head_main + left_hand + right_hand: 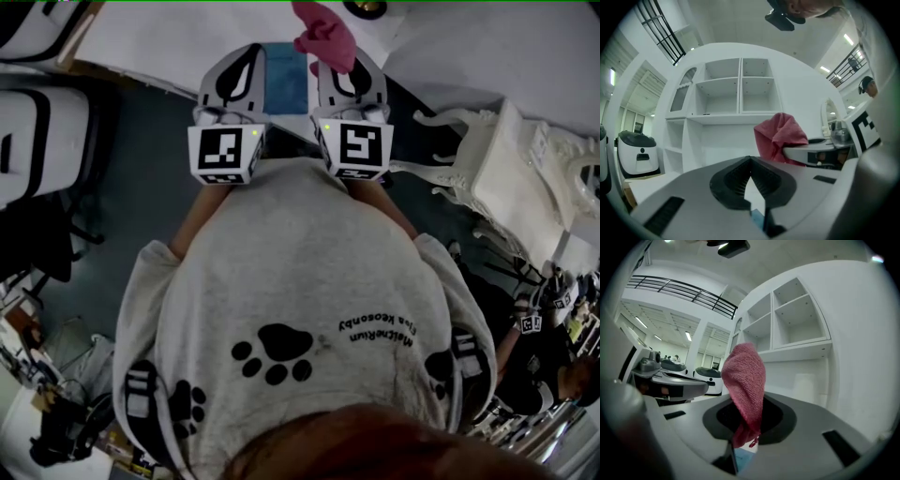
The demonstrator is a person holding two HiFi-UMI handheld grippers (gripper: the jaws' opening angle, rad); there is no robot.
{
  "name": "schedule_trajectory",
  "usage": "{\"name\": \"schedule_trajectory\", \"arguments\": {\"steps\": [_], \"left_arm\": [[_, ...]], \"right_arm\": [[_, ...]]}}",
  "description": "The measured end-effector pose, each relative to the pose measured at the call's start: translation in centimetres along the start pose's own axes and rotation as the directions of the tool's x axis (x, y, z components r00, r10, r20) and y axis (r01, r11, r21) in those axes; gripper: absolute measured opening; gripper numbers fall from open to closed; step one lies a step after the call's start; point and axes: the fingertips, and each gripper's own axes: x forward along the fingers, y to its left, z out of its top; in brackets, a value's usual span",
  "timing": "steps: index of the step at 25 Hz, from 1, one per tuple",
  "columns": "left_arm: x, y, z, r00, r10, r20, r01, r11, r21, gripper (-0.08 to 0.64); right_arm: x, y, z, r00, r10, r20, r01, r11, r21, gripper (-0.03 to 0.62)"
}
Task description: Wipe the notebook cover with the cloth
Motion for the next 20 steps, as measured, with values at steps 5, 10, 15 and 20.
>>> {"name": "schedule_trajectory", "arguments": {"steps": [5, 10, 15, 20], "left_arm": [[-0.29, -0.08, -0.18, 1.000, 0.000, -0.006, 0.000, 1.000, 0.002, 0.011], [-0.59, -0.22, -0.14, 1.000, 0.003, -0.006, -0.003, 1.000, 0.004, 0.011], [-0.41, -0.44, -0.38, 1.000, 0.011, -0.013, -0.011, 1.000, 0.005, 0.011], [0.19, -0.68, -0.91, 1.000, 0.011, -0.018, -0.011, 1.000, 0.015, 0.011]], "right_arm": [[-0.19, 0.96, 0.27, 1.000, 0.020, 0.006, -0.020, 1.000, 0.012, 0.071], [-0.23, 1.10, 0.69, 0.999, 0.031, 0.018, -0.031, 1.000, 0.007, 0.071], [-0.23, 0.89, 0.52, 0.999, 0.037, 0.022, -0.037, 0.999, 0.010, 0.069], [-0.11, 0.31, -0.11, 0.999, 0.037, 0.016, -0.038, 0.999, 0.015, 0.070]]}}
